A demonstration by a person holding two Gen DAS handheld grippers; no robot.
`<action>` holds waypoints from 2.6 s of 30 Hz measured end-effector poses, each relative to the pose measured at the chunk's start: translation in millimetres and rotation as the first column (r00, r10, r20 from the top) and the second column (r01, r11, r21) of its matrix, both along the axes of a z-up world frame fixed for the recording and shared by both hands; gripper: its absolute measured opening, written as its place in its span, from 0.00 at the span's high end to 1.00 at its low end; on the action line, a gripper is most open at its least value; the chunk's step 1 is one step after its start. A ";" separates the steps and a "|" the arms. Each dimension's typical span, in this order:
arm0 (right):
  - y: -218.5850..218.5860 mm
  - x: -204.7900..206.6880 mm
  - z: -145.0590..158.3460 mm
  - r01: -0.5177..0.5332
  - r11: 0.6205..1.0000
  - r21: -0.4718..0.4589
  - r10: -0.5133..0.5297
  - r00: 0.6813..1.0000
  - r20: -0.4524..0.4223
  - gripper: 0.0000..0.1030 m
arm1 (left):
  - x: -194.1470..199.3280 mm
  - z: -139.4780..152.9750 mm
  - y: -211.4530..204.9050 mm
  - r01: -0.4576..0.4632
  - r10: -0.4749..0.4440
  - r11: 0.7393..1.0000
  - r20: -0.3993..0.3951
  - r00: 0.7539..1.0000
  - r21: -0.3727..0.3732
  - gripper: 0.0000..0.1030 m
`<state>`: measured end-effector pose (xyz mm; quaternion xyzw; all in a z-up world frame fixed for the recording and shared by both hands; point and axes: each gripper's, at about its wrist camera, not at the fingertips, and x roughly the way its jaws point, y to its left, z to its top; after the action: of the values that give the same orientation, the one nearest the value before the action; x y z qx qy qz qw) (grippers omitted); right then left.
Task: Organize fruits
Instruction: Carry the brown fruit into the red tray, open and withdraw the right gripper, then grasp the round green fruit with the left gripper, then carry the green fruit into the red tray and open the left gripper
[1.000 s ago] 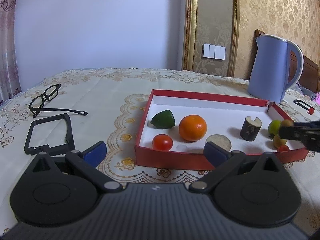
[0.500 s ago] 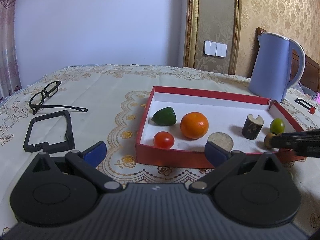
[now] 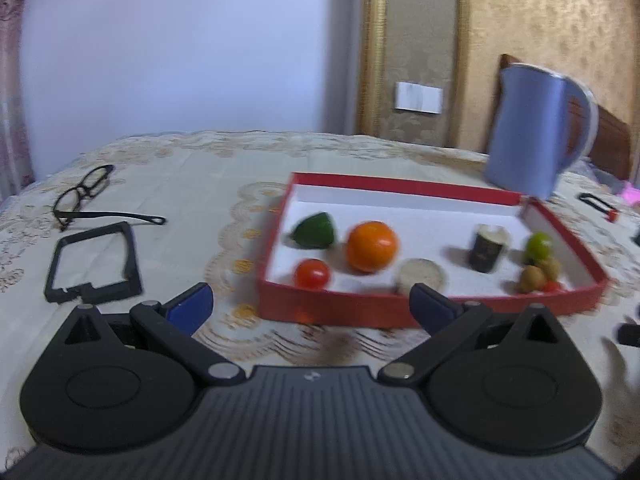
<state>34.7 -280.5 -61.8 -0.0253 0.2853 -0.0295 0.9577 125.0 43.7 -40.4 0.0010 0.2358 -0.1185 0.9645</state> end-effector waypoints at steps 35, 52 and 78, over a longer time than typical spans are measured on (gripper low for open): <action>-16.1 25.0 -6.6 0.073 0.995 0.075 -0.070 0.997 -0.038 0.18 | -49.5 -8.9 -127.2 0.321 -0.316 0.934 -0.059 0.947 0.154 0.71; -14.8 25.2 -6.6 0.074 0.995 0.067 -0.071 0.997 -0.040 0.18 | 33.1 20.5 -109.5 0.057 -0.057 0.990 -0.003 0.998 0.127 0.71; -14.4 25.4 -7.0 0.074 0.995 0.067 -0.072 0.997 -0.040 0.18 | 53.6 -5.7 -124.5 -0.010 0.012 0.980 -0.011 1.000 0.201 0.69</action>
<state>60.1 -294.9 -68.7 0.0172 0.3049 -0.0542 0.9507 178.6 -80.7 -46.0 0.0963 0.2524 -0.0889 0.9587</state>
